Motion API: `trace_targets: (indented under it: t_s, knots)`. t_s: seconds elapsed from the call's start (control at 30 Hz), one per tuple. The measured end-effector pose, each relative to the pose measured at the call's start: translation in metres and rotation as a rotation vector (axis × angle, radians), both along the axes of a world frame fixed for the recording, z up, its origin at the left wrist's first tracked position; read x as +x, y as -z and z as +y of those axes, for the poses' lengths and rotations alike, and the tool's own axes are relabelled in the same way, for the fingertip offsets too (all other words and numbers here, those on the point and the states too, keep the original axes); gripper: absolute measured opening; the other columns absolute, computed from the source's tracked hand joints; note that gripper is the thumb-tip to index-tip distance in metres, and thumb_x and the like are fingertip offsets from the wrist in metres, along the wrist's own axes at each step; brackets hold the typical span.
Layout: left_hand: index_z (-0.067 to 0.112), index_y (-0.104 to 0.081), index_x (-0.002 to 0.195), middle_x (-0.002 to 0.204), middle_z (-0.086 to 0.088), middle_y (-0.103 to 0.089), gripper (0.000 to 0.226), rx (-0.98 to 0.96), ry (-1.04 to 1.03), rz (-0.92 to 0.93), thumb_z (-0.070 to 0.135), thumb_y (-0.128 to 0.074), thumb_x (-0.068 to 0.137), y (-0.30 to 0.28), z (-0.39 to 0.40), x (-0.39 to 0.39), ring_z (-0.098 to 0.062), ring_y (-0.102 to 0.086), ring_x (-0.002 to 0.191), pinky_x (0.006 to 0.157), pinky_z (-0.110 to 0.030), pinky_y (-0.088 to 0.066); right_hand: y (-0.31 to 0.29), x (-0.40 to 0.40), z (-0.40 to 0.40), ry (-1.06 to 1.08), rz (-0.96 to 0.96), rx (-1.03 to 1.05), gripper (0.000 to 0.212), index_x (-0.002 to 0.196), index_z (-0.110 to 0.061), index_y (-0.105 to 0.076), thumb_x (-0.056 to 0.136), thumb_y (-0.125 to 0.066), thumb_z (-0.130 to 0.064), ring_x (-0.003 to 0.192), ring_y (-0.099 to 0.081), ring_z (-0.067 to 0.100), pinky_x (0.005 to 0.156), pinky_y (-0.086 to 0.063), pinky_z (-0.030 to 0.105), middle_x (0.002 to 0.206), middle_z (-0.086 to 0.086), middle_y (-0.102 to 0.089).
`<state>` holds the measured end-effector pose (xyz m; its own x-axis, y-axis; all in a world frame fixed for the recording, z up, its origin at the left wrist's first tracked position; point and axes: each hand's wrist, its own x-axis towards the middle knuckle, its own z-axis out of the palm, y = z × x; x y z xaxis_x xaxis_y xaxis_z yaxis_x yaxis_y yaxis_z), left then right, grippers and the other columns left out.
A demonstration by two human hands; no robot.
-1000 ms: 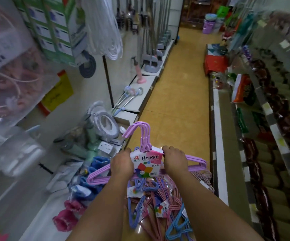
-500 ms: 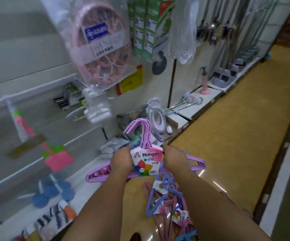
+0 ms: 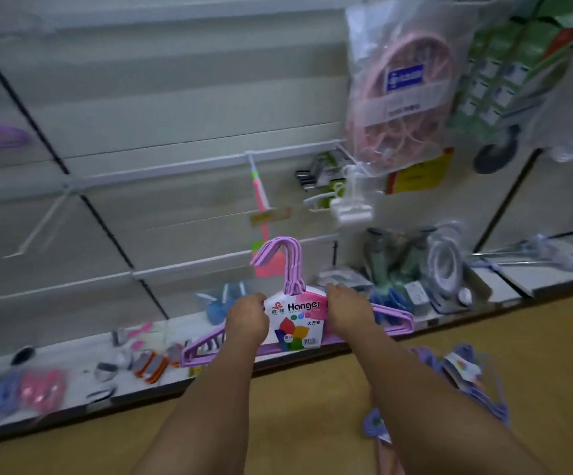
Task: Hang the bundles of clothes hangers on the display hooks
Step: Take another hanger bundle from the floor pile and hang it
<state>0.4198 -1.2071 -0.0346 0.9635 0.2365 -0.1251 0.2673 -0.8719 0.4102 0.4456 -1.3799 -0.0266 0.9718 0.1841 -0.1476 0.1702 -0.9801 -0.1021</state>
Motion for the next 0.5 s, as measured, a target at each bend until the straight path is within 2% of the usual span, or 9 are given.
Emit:
trace_targets:
  t_s: [0.1,0.27,0.37,0.5]
  knots:
    - [0.016,-0.067,0.111,0.106,-0.011,-0.069,0.029,-0.005,-0.065,-0.024,0.005,-0.050,0.090,-0.008,0.052,-0.021,-0.028,-0.063,0.096,0.077,-0.032,-0.048,-0.008,-0.010,0.055,-0.063,-0.017,0.009,0.030,0.123,-0.011,-0.045,0.093,-0.048,-0.009,0.108,-0.057,0.027,0.085,-0.047,0.037,0.120,0.011,-0.058]
    - [0.015,-0.067,0.109,0.103,-0.010,-0.070,0.036,-0.057,-0.173,-0.023,-0.002,-0.049,0.084,-0.017,0.144,-0.060,-0.026,-0.062,0.088,0.069,-0.030,-0.045,-0.010,-0.033,0.154,-0.150,-0.072,0.029,0.023,0.118,-0.011,-0.048,0.096,-0.043,-0.011,0.100,-0.059,0.025,0.083,-0.046,0.035,0.113,0.010,-0.059]
    - [0.012,-0.068,0.103,0.099,-0.010,-0.070,0.031,-0.070,-0.237,-0.017,-0.005,-0.052,0.083,-0.020,0.195,-0.082,-0.026,-0.064,0.089,0.074,-0.034,-0.052,-0.009,-0.048,0.210,-0.188,-0.086,0.029,0.025,0.120,-0.011,-0.050,0.096,-0.043,-0.012,0.102,-0.059,0.025,0.086,-0.047,0.036,0.115,0.009,-0.060]
    - [0.009,-0.069,0.098,0.096,-0.010,-0.069,0.025,-0.068,-0.291,-0.064,-0.004,-0.055,0.082,-0.021,0.261,-0.110,-0.024,-0.064,0.083,0.069,-0.032,-0.051,-0.012,-0.064,0.280,-0.235,-0.091,0.011,0.026,0.121,-0.010,-0.049,0.095,-0.044,-0.010,0.107,-0.059,0.026,0.087,-0.046,0.036,0.118,0.009,-0.060]
